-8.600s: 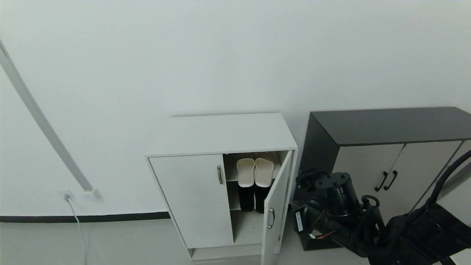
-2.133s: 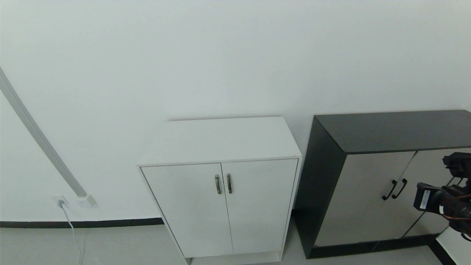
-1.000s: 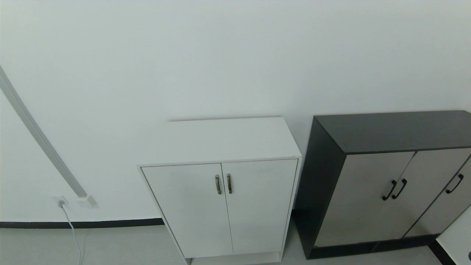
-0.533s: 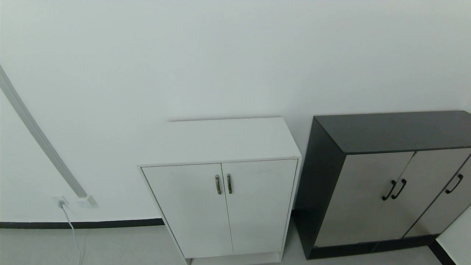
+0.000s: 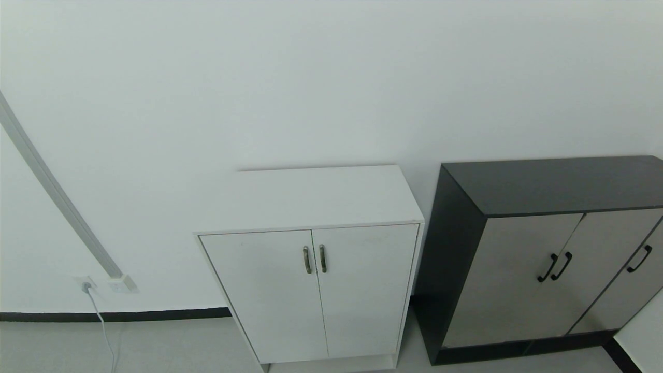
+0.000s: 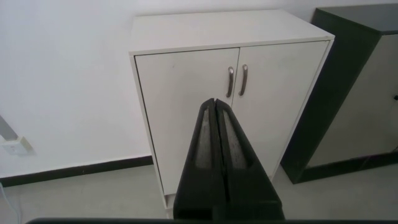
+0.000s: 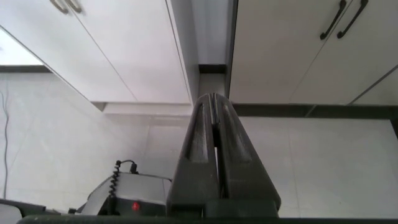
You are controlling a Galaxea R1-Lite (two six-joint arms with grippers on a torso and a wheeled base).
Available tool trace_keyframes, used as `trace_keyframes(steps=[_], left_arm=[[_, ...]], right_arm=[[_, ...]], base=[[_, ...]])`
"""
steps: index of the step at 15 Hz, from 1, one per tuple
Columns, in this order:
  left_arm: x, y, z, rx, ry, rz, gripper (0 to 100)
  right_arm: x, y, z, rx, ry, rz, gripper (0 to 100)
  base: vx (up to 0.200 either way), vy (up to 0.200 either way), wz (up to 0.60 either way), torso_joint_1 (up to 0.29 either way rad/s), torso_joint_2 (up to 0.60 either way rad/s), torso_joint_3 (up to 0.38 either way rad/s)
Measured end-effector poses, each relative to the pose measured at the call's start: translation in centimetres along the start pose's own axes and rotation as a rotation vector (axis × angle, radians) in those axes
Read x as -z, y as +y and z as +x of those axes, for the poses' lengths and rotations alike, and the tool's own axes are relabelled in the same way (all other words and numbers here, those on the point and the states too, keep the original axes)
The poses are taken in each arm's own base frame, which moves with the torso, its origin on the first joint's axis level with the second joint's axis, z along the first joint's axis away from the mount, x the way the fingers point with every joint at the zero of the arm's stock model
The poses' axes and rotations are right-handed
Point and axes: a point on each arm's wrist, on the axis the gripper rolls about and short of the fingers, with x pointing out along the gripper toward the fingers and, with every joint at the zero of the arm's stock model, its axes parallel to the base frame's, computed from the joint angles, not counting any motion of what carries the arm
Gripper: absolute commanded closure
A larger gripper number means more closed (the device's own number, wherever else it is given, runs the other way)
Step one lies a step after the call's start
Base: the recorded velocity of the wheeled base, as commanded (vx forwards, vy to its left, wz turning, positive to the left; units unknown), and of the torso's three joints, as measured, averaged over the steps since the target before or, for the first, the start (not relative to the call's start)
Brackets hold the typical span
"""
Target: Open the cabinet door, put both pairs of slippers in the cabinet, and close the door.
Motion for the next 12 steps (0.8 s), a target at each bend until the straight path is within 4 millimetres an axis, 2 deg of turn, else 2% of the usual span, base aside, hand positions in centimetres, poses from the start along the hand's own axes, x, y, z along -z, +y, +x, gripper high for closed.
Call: trace_keyframes(steps=[3,6,12], left_arm=[[0.00,0.00,0.00,0.000,0.000,0.000,100],[0.00,0.00,0.00,0.000,0.000,0.000,100],[0.00,0.00,0.00,-0.001,0.000,-0.001,100]], right_arm=[[0.16,0.01,-0.06,-0.006,-0.006,-0.011,100],[0.66,-0.02,-0.18,0.001,0.023,-0.096,100],[0.85,-0.02,-0.88,0.030,-0.079,-0.076,100]], base=[[0.000,0.000,0.00,0.000,0.00,0.000],[0.000,0.000,0.00,0.000,0.00,0.000],[0.000,0.000,0.00,0.000,0.00,0.000]])
